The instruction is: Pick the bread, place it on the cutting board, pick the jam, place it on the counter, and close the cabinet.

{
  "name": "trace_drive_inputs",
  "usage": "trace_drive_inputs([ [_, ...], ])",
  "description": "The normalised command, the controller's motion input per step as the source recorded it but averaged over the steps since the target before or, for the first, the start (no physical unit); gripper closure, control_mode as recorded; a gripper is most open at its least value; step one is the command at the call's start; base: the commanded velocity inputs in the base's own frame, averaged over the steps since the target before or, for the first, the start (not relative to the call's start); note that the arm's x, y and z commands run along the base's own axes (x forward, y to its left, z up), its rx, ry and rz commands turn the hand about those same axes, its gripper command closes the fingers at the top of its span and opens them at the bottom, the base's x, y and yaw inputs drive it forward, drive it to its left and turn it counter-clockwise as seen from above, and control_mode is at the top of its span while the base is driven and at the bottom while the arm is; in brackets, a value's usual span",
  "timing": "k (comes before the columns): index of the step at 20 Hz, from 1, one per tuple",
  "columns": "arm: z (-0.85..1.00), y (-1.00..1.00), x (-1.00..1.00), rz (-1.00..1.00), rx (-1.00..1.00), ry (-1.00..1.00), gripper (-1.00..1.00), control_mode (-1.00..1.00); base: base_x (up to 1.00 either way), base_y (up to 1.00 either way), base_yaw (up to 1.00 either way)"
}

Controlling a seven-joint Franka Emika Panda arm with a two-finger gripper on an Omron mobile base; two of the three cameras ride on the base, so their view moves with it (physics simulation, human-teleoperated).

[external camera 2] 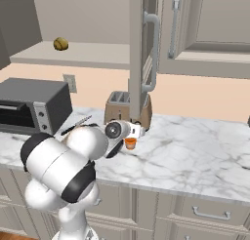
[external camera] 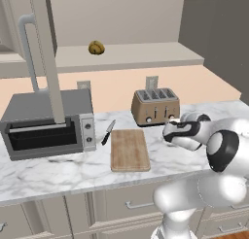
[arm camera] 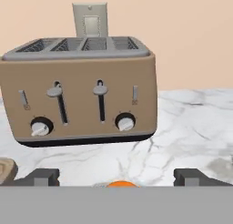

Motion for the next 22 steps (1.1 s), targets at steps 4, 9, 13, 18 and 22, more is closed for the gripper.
trace_drive_inputs([
  [4, 0.50, 0.08, -0.10, 0.00, 0.00, 0.00, -1.00, -1.00, 0.00, 0.00, 0.00],
  [9, 0.51, 0.06, -0.15, 0.00, 0.00, 0.00, -1.00, -1.00, 0.00, 0.00, 0.00],
  [13, 0.44, 0.11, -0.16, 0.00, 0.00, 0.00, -1.00, -1.00, 0.00, 0.00, 0.00],
  [18, 0.44, 0.12, -0.17, 0.00, 0.00, 0.00, -1.00, -1.00, 0.00, 0.00, 0.00],
  [22, 0.42, 0.16, -0.16, 0.00, 0.00, 0.00, -1.00, -1.00, 0.00, 0.00, 0.00],
])
